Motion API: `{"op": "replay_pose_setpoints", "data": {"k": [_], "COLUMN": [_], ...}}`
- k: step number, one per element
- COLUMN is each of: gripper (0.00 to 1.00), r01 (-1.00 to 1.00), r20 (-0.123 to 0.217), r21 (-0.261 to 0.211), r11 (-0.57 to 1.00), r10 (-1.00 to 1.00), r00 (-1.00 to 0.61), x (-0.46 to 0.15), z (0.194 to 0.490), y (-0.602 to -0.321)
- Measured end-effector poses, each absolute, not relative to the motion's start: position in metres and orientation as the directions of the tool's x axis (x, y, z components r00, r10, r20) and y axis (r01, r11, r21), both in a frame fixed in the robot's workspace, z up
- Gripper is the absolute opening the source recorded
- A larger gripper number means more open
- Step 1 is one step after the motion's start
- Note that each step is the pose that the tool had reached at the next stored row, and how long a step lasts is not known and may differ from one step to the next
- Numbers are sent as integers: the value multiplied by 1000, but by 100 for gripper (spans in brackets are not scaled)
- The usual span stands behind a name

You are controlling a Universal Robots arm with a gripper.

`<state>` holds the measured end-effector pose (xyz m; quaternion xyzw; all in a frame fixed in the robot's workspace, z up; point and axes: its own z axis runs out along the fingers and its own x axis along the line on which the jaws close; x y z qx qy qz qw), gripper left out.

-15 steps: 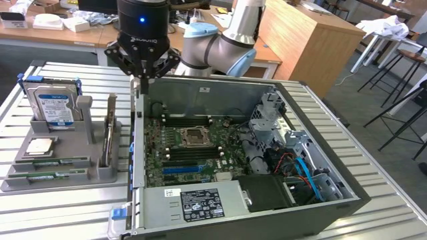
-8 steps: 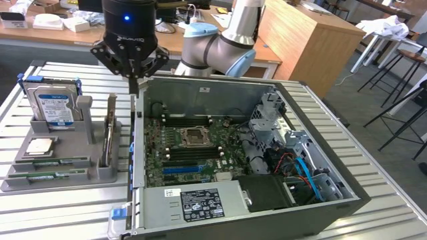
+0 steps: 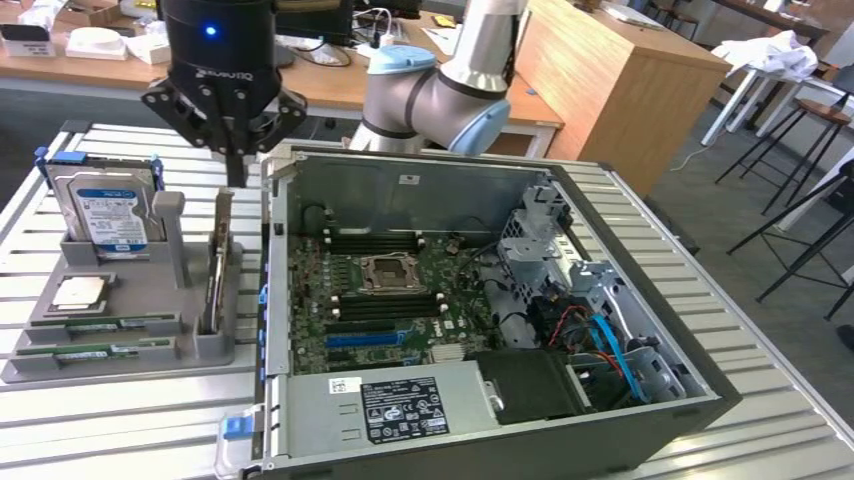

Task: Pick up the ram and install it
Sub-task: 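Reach for the ram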

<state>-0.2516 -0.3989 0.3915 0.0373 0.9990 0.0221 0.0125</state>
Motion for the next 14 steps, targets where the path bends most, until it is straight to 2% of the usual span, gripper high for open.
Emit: {"op": "replay_pose_setpoints", "data": {"k": [14], "gripper": [10], "r01": [74], "r20": [-23], "r21": [45], "r11": [996], "r10": [75], "r00": [-997], "x": [-300], "z": [390], "y": [-399]}}
